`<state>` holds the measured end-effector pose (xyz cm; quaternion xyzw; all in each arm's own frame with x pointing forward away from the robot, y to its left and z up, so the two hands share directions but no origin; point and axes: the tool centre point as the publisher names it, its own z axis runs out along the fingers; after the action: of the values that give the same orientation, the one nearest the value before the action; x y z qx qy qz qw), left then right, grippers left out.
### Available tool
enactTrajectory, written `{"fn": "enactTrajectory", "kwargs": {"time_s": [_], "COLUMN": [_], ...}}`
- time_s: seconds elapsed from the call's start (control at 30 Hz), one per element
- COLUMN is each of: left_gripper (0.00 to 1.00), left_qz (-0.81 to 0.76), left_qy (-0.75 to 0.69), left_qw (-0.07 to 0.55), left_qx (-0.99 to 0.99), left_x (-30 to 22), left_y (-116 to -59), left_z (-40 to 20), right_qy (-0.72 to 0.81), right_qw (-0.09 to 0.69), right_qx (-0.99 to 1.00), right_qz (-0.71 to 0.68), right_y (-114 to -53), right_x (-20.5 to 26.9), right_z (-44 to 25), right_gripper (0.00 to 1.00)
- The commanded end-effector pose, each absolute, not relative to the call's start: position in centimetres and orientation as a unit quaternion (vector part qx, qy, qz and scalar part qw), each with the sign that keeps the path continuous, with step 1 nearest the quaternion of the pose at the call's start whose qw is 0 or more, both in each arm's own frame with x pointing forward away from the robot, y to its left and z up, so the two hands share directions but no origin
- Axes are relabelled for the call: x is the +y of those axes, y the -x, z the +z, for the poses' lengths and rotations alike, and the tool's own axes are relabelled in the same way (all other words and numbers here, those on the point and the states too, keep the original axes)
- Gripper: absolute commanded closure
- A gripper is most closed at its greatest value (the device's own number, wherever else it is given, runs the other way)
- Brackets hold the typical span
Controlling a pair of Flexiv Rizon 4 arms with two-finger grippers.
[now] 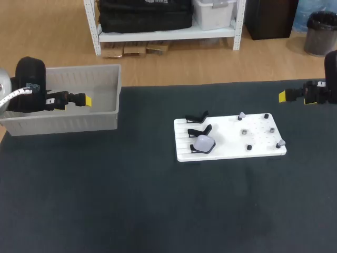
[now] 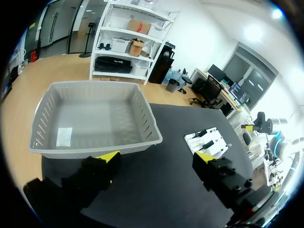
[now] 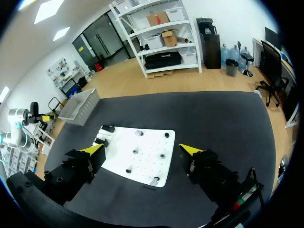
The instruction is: Pick up each earbud case from the left stands, insert the matching earbuds, close the lid, and place the case in the box.
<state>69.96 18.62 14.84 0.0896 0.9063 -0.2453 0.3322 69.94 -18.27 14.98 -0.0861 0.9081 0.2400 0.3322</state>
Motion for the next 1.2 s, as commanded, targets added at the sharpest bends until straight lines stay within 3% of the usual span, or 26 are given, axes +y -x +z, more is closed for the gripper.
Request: {"fn": "enactTrajectory", "kwargs": {"time_s": [0.03, 0.33, 0.5, 0.6, 0.93, 1.2], "left_gripper": [0.0, 0.0, 0.0, 0.0, 0.0, 0.0], "left_qz": [-0.241, -0.241, -0.295, -0.292, -0.3, -0.287], "left_qy": [-0.088, -0.088, -0.319, -0.469, -0.666, -0.682], "left_qw": [0.328, 0.328, 0.456, 0.473, 0.426, 0.407], "left_qx": [0.909, 0.909, 0.777, 0.686, 0.533, 0.535], "left_x": [18.4, 18.4, 17.1, 16.3, 14.5, 13.2], "left_y": [-70.0, -70.0, -69.4, -68.1, -65.7, -65.2], "left_z": [15.1, 15.1, 16.6, 17.1, 17.7, 18.2], "right_qy": [0.087, 0.087, 0.087, 0.087, 0.087, 0.087], "right_qw": [0.332, 0.332, 0.332, 0.332, 0.332, 0.332], "right_qx": [0.908, 0.908, 0.908, 0.908, 0.908, 0.908], "right_qz": [0.241, 0.241, 0.241, 0.241, 0.241, 0.241], "right_y": [-70.0, -70.0, -70.0, -70.0, -70.0, -70.0], "right_x": [-18.3, -18.3, -18.3, -18.3, -18.3, -18.3], "right_z": [14.9, 14.9, 14.9, 14.9, 14.9, 14.9], "right_gripper": [0.0, 0.0, 0.0, 0.0, 0.0, 0.0]}}
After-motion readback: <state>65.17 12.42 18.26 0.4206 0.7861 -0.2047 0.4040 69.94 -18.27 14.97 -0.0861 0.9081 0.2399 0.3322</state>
